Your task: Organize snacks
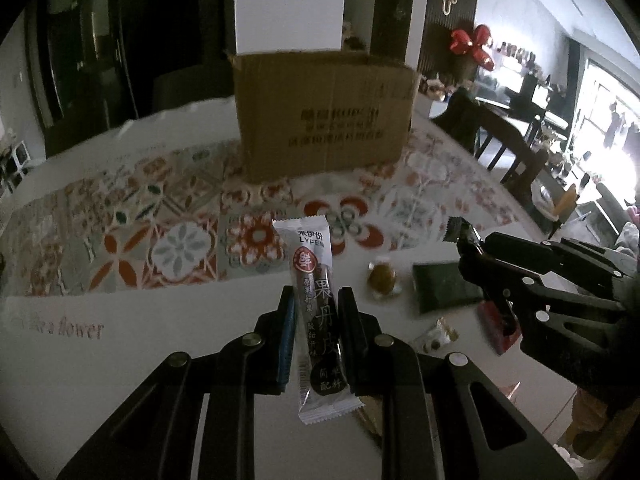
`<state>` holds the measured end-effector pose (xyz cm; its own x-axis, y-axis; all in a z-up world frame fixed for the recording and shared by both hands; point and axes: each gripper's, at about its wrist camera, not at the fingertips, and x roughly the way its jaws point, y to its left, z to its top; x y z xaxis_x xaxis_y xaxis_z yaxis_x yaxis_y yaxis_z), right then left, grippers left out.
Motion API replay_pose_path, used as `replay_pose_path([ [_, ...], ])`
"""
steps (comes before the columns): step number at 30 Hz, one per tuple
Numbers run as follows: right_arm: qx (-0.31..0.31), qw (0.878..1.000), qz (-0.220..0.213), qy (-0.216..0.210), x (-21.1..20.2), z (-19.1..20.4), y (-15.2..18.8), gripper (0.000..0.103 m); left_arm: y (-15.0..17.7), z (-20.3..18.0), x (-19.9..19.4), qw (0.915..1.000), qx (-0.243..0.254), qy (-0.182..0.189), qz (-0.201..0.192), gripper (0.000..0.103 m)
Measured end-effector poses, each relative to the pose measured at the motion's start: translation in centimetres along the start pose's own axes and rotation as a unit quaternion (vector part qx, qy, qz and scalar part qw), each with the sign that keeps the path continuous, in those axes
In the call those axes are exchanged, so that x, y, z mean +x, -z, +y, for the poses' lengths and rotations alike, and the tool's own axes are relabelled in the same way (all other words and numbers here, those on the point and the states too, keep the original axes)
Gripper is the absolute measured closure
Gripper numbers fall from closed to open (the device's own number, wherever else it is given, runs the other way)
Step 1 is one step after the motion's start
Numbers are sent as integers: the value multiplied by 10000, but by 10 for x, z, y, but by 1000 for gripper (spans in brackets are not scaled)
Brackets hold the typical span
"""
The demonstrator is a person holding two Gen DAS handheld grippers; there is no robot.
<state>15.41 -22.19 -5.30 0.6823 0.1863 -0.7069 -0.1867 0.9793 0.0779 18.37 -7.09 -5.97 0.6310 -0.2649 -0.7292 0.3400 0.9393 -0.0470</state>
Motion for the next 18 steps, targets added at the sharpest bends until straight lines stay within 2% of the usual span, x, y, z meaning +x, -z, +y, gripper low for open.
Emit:
replay_pose_path([
  [10,-53,9973,-655,313,-22,-7,-35,69,-35,1,-13,9986,-22,182,-496,82],
  [11,-66,9969,-720,317,-23,-8,-39,75,-37,1,-14,9984,-50,214,-513,82],
  [12,-66,9968,-725,332,-23,-9,-42,78,-39,2,-15,9983,-79,211,-541,82],
  [16,-17,9970,-709,311,-18,-13,-46,78,-39,-1,-16,9982,3,104,-588,82],
  [18,-162,9980,-554,246,-11,-14,-48,77,-38,-3,-11,9986,-18,85,-514,82],
])
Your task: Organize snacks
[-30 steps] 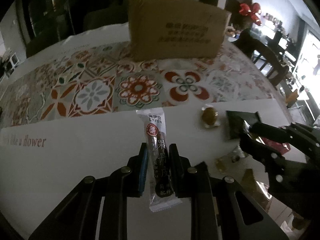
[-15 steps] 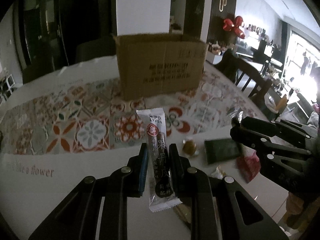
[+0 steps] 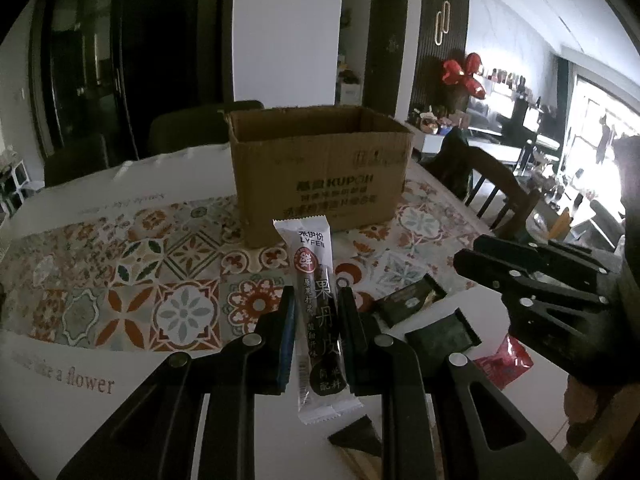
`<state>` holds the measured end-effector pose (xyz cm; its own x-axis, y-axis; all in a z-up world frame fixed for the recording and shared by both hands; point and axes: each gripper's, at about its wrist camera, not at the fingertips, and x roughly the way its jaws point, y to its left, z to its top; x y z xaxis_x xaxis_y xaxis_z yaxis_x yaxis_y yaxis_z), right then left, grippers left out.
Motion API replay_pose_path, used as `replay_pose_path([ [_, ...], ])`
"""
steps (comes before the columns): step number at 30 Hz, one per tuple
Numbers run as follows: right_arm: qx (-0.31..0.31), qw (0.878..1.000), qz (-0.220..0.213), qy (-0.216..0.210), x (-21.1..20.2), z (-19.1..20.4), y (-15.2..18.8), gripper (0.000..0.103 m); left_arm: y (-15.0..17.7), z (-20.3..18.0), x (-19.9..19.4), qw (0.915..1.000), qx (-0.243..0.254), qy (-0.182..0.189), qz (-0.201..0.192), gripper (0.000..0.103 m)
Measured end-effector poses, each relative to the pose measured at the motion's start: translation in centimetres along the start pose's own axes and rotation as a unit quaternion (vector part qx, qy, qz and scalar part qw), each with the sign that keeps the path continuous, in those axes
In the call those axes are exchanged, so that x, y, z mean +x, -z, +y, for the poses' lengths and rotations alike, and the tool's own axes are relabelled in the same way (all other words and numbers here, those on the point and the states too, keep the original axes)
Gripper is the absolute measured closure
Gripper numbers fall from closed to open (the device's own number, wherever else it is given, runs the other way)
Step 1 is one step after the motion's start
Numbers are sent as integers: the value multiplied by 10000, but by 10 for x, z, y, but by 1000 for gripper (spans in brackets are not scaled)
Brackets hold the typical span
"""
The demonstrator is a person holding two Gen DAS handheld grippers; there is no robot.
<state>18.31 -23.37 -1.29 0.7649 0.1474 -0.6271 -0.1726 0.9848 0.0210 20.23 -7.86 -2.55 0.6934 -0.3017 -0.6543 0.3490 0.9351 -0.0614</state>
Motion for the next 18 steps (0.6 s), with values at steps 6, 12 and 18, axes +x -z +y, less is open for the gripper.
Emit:
replay_pose_path([
  [6,-141,9986,516,-55,23,-12,4,50,4,-6,15,10000,-37,-27,88,82],
  [12,207,9971,731,-85,49,-27,10,19,9,-7,32,9997,11,-151,216,82],
  [18,296,9923,1196,-111,83,-33,16,18,15,-2,51,9989,-68,-166,428,82],
])
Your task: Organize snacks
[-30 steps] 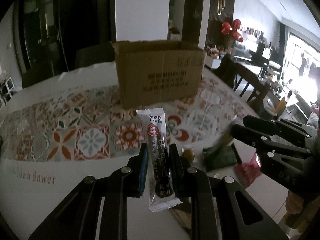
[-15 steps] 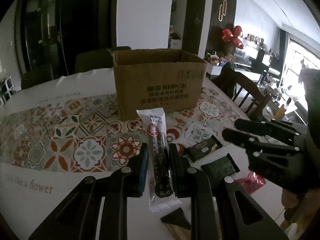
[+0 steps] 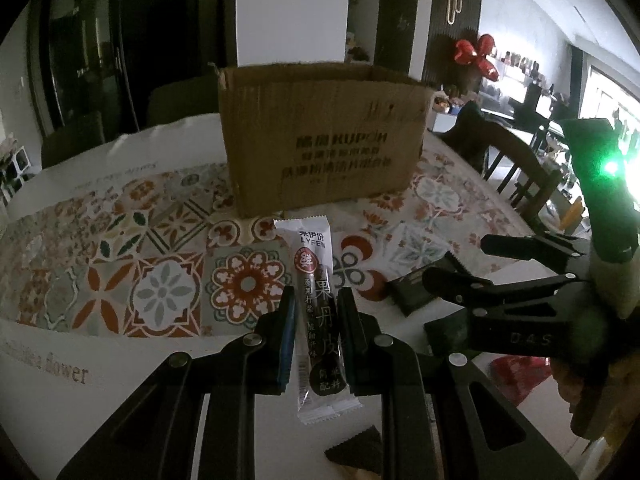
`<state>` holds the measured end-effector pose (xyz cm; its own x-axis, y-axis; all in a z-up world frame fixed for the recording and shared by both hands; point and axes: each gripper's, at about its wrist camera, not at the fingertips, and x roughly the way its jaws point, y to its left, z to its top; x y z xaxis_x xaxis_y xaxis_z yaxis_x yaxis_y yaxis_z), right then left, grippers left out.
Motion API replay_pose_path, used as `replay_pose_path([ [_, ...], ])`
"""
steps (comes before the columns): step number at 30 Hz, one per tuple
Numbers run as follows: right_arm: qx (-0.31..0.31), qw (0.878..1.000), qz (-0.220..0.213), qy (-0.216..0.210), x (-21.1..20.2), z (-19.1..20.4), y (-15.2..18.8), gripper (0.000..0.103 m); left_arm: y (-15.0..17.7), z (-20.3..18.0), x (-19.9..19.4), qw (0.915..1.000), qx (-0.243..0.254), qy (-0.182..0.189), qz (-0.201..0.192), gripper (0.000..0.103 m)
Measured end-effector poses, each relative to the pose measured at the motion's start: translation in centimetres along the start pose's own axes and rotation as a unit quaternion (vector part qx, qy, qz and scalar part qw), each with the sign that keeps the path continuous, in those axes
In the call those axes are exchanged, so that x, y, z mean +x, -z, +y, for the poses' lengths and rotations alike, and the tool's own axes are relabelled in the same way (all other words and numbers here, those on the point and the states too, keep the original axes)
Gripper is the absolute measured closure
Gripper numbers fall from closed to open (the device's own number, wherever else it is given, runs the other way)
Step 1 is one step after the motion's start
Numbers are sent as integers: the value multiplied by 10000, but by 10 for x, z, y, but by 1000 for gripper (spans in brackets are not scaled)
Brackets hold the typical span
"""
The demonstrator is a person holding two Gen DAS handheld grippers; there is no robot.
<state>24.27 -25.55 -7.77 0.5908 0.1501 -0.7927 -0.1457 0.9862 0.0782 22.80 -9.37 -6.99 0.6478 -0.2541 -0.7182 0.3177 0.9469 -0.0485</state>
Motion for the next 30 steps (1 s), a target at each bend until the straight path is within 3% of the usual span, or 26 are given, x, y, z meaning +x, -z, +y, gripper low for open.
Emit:
replay_pose_path([
  [14,-236,9973,696,21,48,4,2,17,4,2,29,9995,23,-66,292,82],
  [25,-381,9959,756,320,57,9,3,18,8,4,42,9989,13,-92,467,82],
  [28,-452,9955,724,422,58,10,6,22,9,6,42,9988,-8,-91,483,82],
  [30,-445,9959,700,373,56,10,6,31,9,6,42,9988,-25,-69,488,82],
])
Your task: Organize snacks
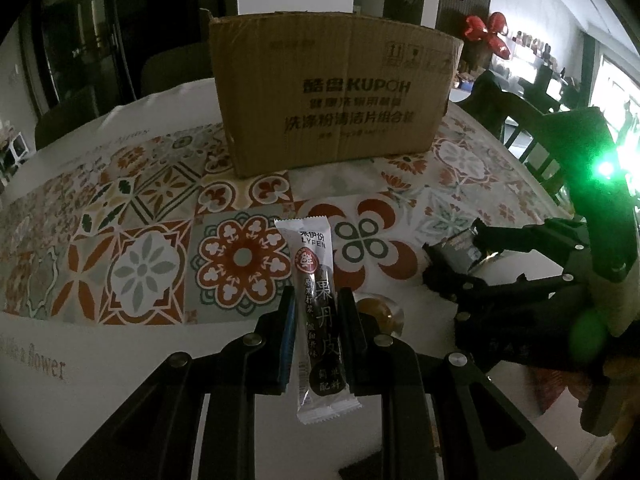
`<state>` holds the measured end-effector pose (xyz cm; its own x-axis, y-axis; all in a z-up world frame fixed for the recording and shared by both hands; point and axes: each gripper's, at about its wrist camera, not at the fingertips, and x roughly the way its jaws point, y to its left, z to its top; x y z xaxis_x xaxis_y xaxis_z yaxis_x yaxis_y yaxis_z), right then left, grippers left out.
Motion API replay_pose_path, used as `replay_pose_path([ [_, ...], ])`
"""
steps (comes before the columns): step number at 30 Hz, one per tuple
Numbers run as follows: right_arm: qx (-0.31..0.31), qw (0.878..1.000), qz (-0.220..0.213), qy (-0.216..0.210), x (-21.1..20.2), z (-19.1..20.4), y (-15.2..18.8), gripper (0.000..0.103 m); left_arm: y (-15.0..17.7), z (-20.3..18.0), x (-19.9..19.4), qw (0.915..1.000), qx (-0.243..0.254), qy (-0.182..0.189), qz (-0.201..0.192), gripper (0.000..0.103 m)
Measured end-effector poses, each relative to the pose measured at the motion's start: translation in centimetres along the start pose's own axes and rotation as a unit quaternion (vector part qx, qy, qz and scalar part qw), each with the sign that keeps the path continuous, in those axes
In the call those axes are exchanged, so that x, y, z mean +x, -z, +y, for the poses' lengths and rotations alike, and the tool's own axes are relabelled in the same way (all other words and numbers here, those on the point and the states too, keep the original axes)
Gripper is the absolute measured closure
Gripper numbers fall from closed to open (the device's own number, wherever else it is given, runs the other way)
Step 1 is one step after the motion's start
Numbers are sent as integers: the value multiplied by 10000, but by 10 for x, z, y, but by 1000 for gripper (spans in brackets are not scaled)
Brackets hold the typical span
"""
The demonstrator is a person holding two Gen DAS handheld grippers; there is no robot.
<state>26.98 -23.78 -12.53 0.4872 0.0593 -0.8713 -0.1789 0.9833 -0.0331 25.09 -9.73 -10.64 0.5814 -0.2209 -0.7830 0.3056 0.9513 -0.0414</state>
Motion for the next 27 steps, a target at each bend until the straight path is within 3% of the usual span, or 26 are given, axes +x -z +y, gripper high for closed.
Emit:
replay_pose_path([
  [7,-1,9997,-244,33,-12,0,-1,45,-2,0,-8,9999,16,-28,-126,82],
  [9,-39,9994,-348,78,-17,1,-1,58,-3,-1,-12,9999,13,-31,-164,82],
  [15,-9,9984,-562,59,-31,-2,-3,76,-5,-3,-21,9996,21,-37,-279,82],
  [27,341,9935,-1088,34,-74,-18,-4,91,-23,-19,-40,9975,201,114,-674,82],
])
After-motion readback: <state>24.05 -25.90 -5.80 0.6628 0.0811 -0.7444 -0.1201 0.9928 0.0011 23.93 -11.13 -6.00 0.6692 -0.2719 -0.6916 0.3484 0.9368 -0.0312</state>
